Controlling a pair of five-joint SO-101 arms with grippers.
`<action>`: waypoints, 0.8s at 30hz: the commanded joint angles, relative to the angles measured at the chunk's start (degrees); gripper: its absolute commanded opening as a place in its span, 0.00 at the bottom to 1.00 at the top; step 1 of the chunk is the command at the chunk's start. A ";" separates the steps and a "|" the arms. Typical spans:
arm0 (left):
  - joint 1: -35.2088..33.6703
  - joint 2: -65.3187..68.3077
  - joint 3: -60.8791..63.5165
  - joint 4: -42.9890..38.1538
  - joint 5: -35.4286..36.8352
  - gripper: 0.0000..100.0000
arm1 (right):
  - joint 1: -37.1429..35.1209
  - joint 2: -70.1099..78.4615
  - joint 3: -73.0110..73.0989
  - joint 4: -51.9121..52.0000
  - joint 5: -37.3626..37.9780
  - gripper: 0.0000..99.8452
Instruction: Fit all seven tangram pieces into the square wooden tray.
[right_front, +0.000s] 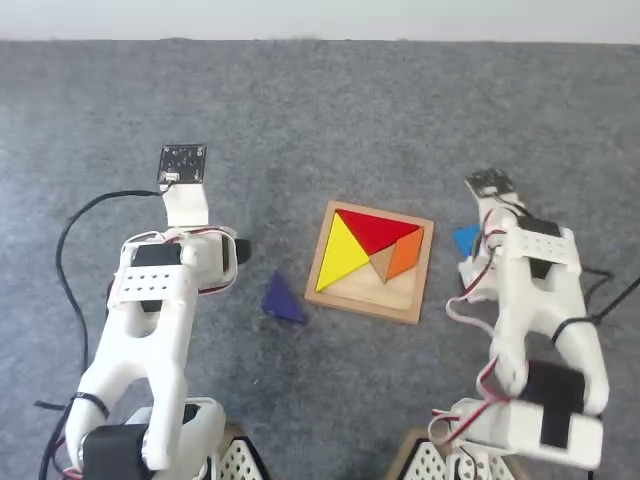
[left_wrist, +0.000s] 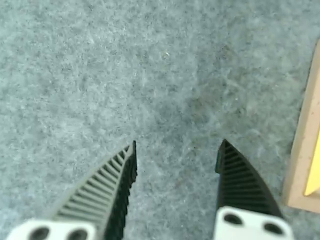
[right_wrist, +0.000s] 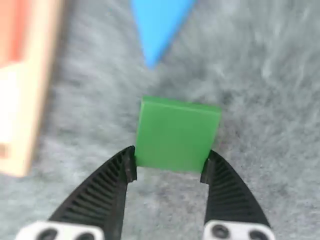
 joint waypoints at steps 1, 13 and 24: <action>-0.26 -1.76 -0.48 -1.23 0.53 0.26 | -7.08 -11.38 -2.90 3.91 -3.87 0.11; -0.35 -1.76 -0.40 -1.14 0.53 0.26 | -37.58 -16.31 0.35 2.68 -8.88 0.11; -0.44 -1.76 -0.40 -1.14 0.53 0.26 | -43.38 -0.04 -5.80 -2.42 -15.30 0.11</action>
